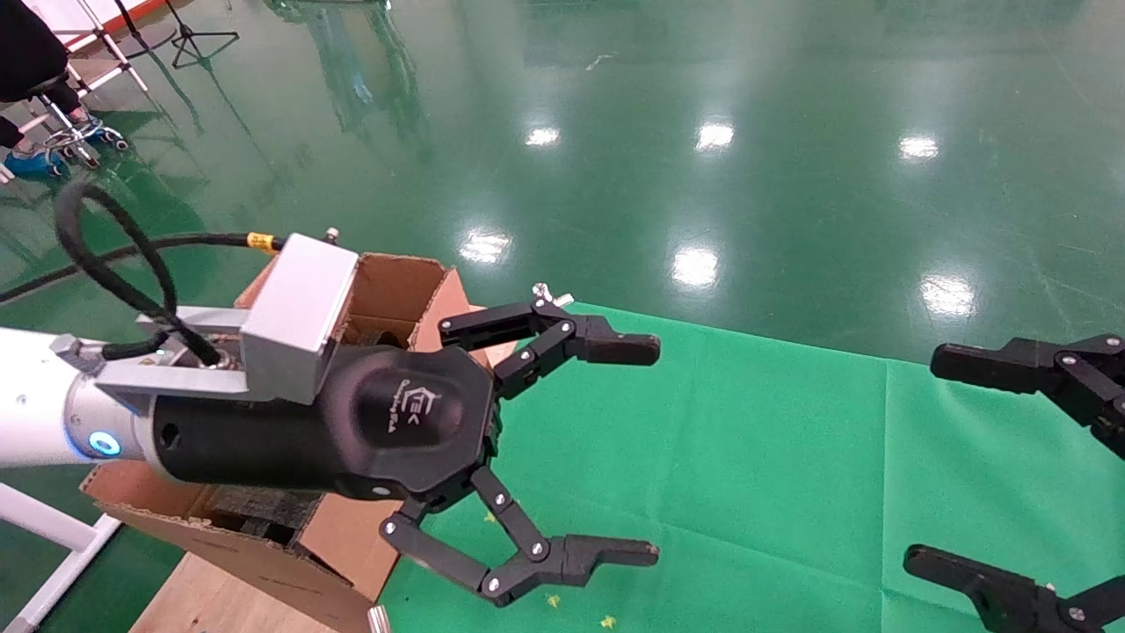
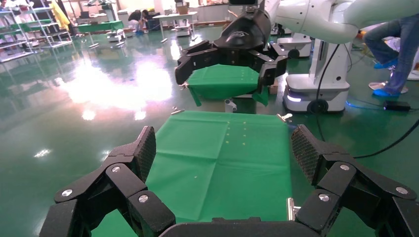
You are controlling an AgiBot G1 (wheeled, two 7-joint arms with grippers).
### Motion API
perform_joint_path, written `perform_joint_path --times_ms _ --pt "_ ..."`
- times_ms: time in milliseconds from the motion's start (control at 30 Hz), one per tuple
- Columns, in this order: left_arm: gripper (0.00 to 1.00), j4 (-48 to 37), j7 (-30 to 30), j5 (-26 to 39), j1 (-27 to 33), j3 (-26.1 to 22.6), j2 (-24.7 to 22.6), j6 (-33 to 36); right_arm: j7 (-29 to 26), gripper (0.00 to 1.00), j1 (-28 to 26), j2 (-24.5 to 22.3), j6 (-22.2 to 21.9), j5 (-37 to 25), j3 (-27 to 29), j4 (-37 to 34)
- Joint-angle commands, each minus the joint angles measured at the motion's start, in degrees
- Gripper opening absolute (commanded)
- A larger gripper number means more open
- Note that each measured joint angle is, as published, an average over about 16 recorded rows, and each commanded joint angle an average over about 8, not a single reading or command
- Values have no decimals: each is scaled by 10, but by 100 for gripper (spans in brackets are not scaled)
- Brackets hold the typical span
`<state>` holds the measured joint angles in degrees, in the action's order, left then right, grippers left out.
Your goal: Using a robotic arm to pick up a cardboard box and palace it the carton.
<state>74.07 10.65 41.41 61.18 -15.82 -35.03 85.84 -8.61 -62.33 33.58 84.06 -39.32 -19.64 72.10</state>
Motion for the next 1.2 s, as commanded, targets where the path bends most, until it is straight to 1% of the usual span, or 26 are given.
perform_joint_path --times_ms 33,1200 --pt "100 11 -8 -9 -8 4 0 3 0 100 0 0 0 0 0 0" --pt "100 -6 2 5 5 -2 0 -2 0 100 0 0 0 0 0 0"
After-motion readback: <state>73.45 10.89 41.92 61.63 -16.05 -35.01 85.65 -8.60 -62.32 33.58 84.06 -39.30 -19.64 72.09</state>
